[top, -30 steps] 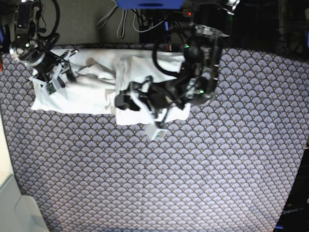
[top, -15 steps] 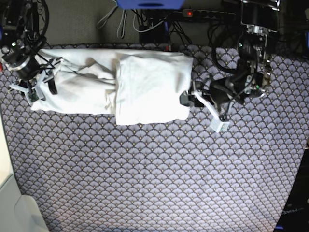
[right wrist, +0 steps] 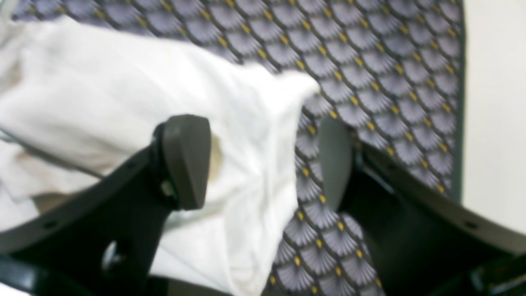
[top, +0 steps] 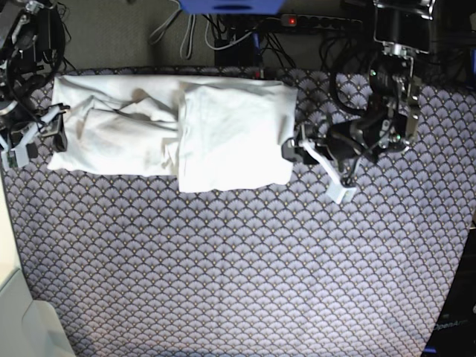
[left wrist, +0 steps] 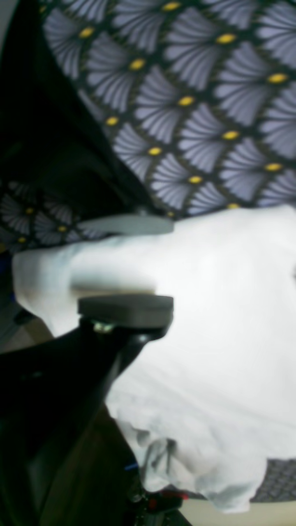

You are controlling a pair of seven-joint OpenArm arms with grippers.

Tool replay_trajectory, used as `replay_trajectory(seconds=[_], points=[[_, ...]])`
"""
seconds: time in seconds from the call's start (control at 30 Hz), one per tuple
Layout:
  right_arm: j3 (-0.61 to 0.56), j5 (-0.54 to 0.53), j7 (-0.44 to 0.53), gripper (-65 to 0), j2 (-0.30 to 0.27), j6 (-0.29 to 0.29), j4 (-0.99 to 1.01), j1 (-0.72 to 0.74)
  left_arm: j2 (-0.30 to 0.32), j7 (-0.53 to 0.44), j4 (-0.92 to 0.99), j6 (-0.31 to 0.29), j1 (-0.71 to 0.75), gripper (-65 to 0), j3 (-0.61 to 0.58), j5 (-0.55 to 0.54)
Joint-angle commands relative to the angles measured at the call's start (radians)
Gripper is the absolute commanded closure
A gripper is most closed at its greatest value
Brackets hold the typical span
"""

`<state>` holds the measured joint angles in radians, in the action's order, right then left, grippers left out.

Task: Fold the T-shirt properly
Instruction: 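Release the left gripper and grasp the strip end with the right gripper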

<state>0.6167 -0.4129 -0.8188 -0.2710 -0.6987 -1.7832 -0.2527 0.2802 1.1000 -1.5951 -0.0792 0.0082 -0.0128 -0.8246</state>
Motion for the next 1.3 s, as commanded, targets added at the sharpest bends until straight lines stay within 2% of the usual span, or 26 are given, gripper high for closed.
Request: replay_trajectory(seconds=[0.0, 0.23, 0.6, 0.9, 1.27], points=[[0.009, -0.013, 0.019, -42.1, -0.017, 0.001, 0.003, 0.002, 0.007, -0.01, -0.018, -0.004, -0.014, -24.0, 0.004, -0.019], [0.007, -0.013, 0.023, -42.2, -0.023, 0.001, 0.193, 0.062, 0.006, -0.01, -0.018, -0.003, -0.014, -24.0, 0.004, -0.023], [0.007, -0.013, 0.026, -42.2, -0.03, 0.001, 0.34, 0.086, 0.006, -0.01, -0.029, -0.003, -0.014, -23.9, 0.004, -0.025], [-0.073, -0.013, 0.023, -42.2, -0.032, 0.001, 0.342, 0.036, 0.006, -0.01, -0.029, -0.003, -0.014, -23.9, 0.006, -0.023], [-0.076, -0.013, 0.016, -41.8, -0.029, 0.001, 0.343, 0.036, 0.006, -0.01, -0.029, -0.003, -0.014, -23.9, 0.006, -0.025]])
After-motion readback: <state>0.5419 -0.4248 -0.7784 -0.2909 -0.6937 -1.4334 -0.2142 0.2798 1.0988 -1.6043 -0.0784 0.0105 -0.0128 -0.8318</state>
